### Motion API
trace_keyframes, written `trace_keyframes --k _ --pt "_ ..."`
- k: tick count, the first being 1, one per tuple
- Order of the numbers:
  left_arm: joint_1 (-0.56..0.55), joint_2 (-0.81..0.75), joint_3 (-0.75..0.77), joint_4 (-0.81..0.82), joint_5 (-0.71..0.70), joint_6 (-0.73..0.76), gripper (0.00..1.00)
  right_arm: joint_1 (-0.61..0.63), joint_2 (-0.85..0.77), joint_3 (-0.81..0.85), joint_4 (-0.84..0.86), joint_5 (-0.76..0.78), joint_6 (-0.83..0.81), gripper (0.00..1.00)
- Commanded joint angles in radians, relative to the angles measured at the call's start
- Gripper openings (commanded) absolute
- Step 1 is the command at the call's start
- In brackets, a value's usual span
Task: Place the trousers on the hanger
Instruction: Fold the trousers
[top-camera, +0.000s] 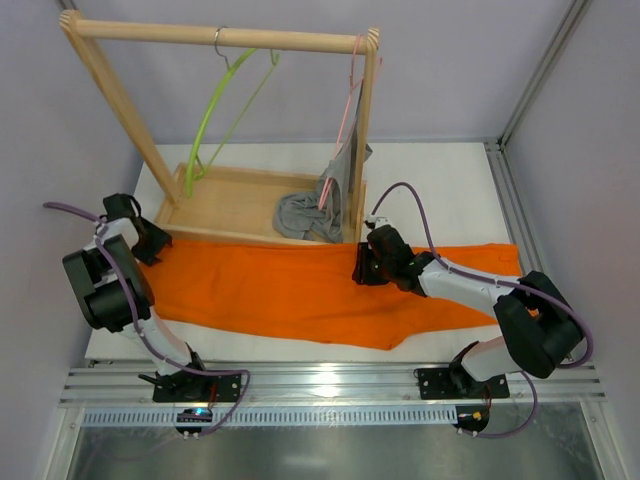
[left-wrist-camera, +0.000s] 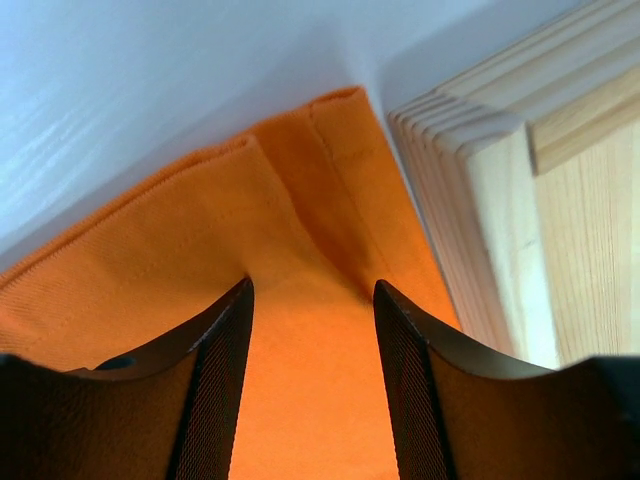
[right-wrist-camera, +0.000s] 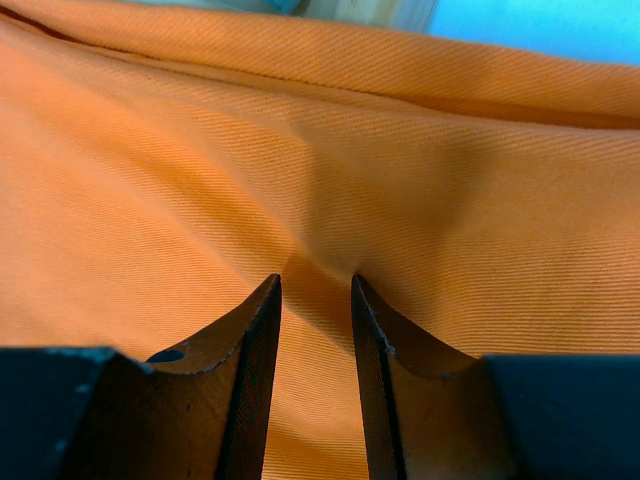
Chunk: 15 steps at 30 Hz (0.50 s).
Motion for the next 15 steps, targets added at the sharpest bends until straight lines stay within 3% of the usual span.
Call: trace_keyframes --k 1,6,15 --pt "-0.013 0.025 0.063 -0.017 -0.067 0.004 0.52 -0.004 -0.039 -0.006 0.039 0.005 -0.007 0.38" --pt "-0.033 -0.021 0.092 -0.113 -0.218 -0.058 0.49 -0.004 -0.042 0.005 0.033 -0.009 -0.018 0.38" --pt "-0.066 0.070 0.218 -0.267 -0.391 -0.168 0.41 -0.004 -0.024 0.007 0.051 -0.014 -0.032 0.38"
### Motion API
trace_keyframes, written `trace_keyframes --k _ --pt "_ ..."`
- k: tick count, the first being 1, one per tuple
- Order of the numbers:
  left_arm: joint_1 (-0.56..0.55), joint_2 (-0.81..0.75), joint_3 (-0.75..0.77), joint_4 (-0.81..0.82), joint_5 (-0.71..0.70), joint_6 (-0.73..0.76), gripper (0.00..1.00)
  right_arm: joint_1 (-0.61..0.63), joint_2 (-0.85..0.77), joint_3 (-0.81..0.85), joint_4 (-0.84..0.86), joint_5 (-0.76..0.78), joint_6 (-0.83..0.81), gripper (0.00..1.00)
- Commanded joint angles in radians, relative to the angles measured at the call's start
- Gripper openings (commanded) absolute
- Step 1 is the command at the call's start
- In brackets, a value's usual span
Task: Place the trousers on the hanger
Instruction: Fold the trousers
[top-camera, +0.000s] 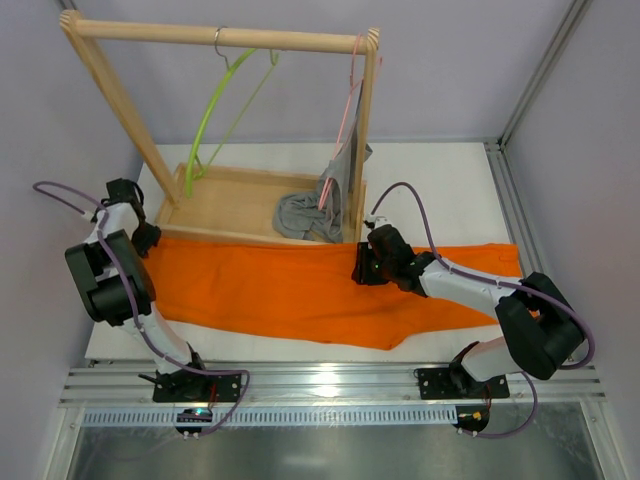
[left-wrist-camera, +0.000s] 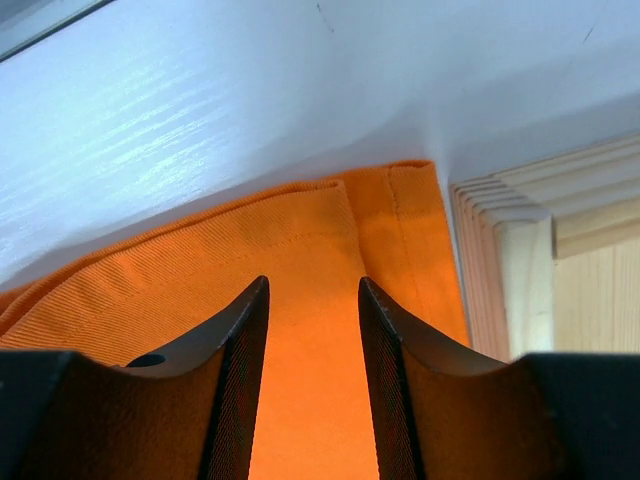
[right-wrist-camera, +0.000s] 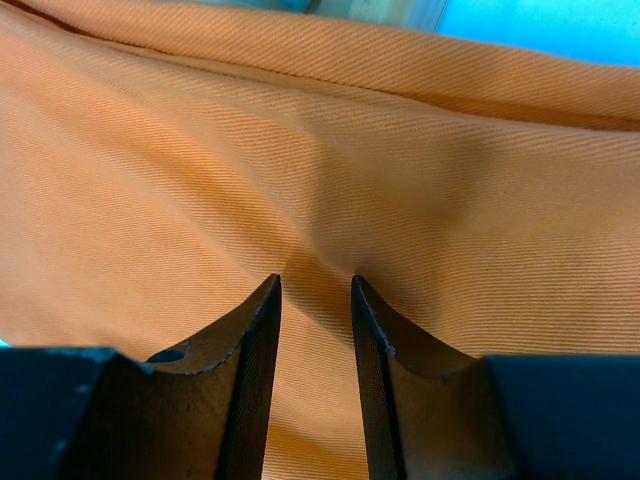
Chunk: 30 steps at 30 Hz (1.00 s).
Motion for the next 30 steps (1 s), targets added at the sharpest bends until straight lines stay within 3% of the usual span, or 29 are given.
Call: trace_keyframes --k 1,24,30 --pt "-0.025 0.032 0.062 -0.072 -0.111 -0.060 0.41 -0.004 -0.010 0.013 0.054 0.000 -0.023 0.38" --pt "-0.062 0.160 0.180 -0.103 -0.126 -0.152 0.38 -0.005 0.019 0.013 0.087 0.000 -0.063 0.38" --pt "-0.070 0.200 0.182 -0.102 -0.123 -0.152 0.27 -0.005 0.005 0.004 0.087 0.012 -0.064 0.38"
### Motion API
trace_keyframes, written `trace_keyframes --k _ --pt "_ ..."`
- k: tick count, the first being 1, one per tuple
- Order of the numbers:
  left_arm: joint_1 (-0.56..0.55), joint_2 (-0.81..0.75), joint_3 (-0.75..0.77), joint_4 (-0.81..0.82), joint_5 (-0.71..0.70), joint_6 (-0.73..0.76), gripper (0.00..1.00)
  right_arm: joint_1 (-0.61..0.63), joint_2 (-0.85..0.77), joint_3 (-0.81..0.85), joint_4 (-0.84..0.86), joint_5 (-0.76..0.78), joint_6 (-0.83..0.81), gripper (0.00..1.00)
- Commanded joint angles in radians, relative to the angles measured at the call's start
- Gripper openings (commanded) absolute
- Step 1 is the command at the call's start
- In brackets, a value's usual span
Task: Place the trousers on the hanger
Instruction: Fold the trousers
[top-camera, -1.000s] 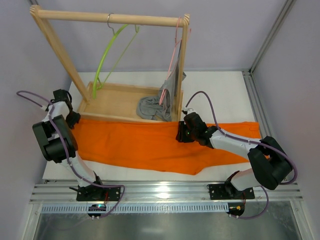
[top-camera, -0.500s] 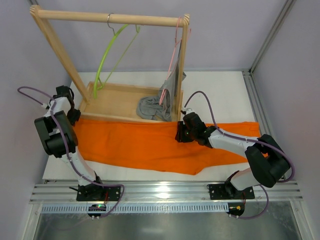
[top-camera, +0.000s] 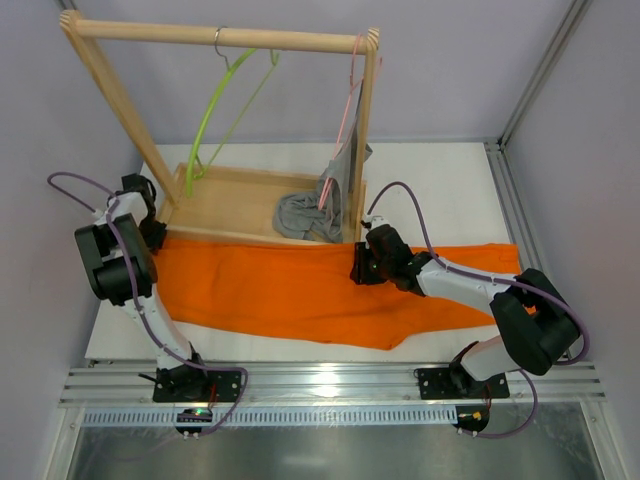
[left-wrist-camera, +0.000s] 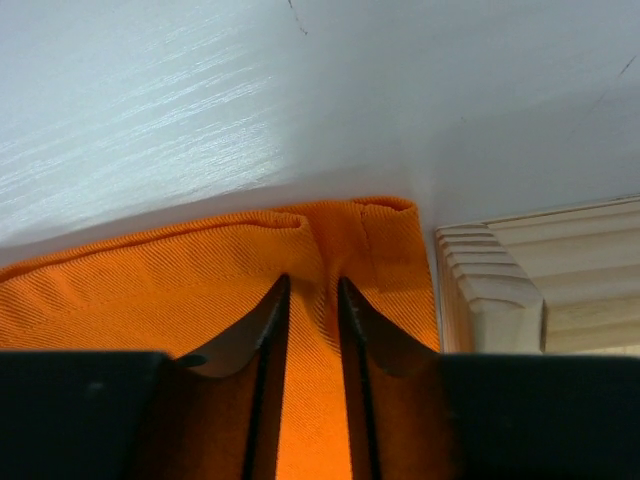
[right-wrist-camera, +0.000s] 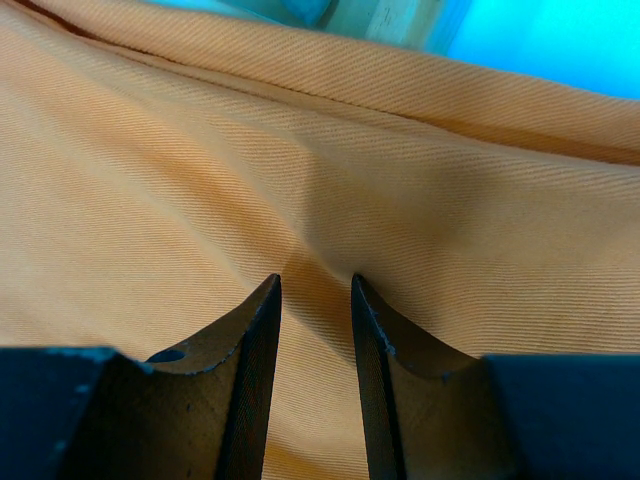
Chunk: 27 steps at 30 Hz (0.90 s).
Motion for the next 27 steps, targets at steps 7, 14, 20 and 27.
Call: trace_keyframes --k 7,14,20,27 --pt "-0.022 0.010 0.063 -0.044 -0.065 0.002 0.18 -0.005 -0.016 0.006 0.050 0.016 -0.020 0.38" --pt "-0.062 -0.023 0.128 -0.090 -0.132 0.026 0.01 -0.004 -0.002 0.009 0.053 0.010 -0.020 0.38" --pt "-0.082 -0.052 0.146 -0.079 -0.142 0.026 0.00 -0.004 -0.001 0.006 0.053 0.009 -0.021 0.38" --pt "-0.083 -0.055 0.151 -0.032 -0.145 0.022 0.00 -0.005 -0.001 0.008 0.054 0.009 -0.025 0.38"
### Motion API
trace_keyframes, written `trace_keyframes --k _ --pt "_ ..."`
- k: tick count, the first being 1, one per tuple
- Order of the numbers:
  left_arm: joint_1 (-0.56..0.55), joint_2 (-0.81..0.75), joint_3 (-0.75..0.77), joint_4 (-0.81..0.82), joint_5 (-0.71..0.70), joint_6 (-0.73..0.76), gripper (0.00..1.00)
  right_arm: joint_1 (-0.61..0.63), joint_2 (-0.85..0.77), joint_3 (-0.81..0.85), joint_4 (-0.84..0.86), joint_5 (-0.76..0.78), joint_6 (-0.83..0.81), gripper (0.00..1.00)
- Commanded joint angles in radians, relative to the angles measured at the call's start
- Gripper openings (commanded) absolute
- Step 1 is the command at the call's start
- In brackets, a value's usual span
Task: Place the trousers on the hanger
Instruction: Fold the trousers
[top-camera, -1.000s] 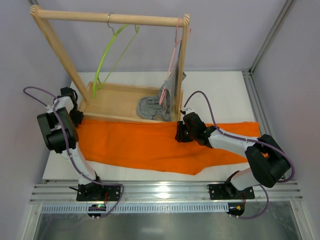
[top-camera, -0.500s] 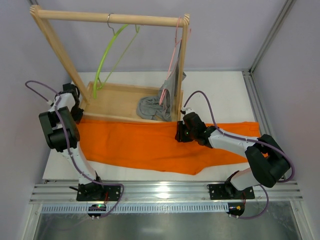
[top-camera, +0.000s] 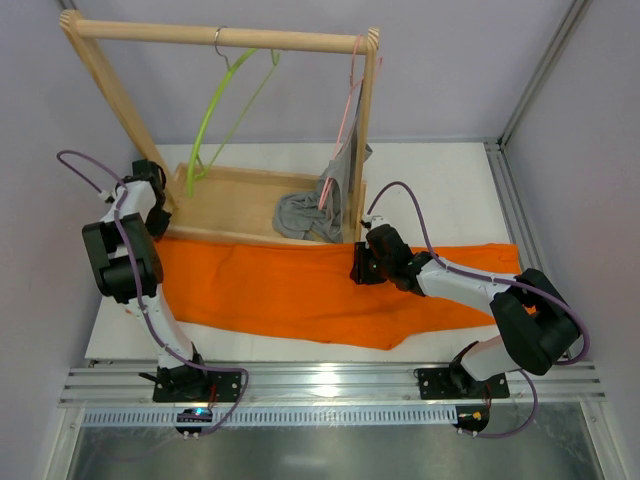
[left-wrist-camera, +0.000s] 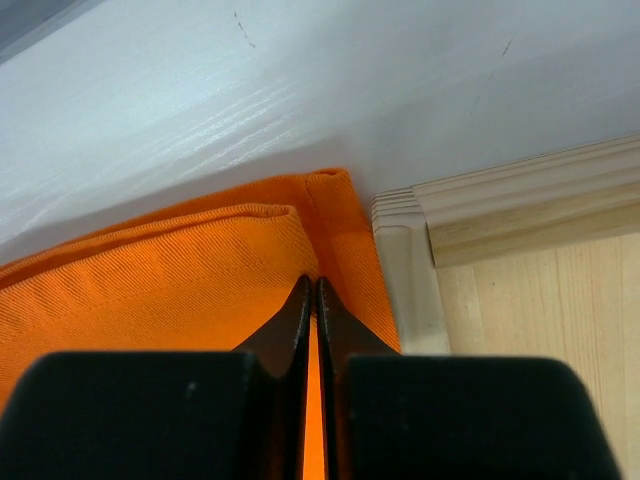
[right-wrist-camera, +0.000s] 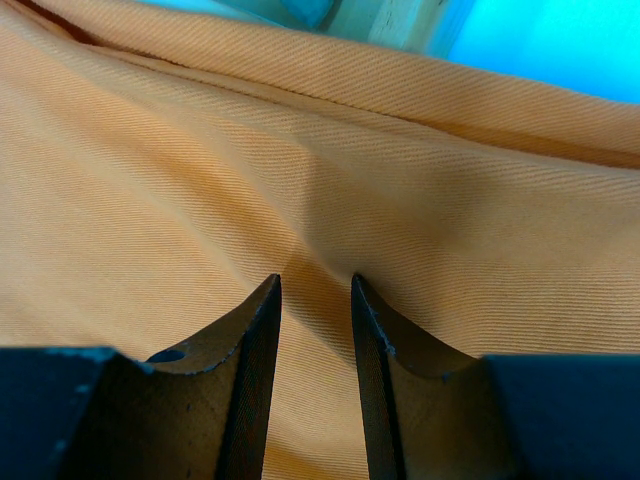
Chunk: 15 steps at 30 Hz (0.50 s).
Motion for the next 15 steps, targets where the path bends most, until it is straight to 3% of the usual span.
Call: trace_keyframes --k 1,15 --pt "-0.002 -0.055 0.036 0.073 -0.041 -0.004 0.01 -0.004 0.001 0.008 0.050 0.010 -0.020 0.38" --pt "-0.003 -0.068 -0.046 0.248 0.015 -0.020 0.01 -0.004 0.013 0.009 0.052 0.012 -0.022 0.38"
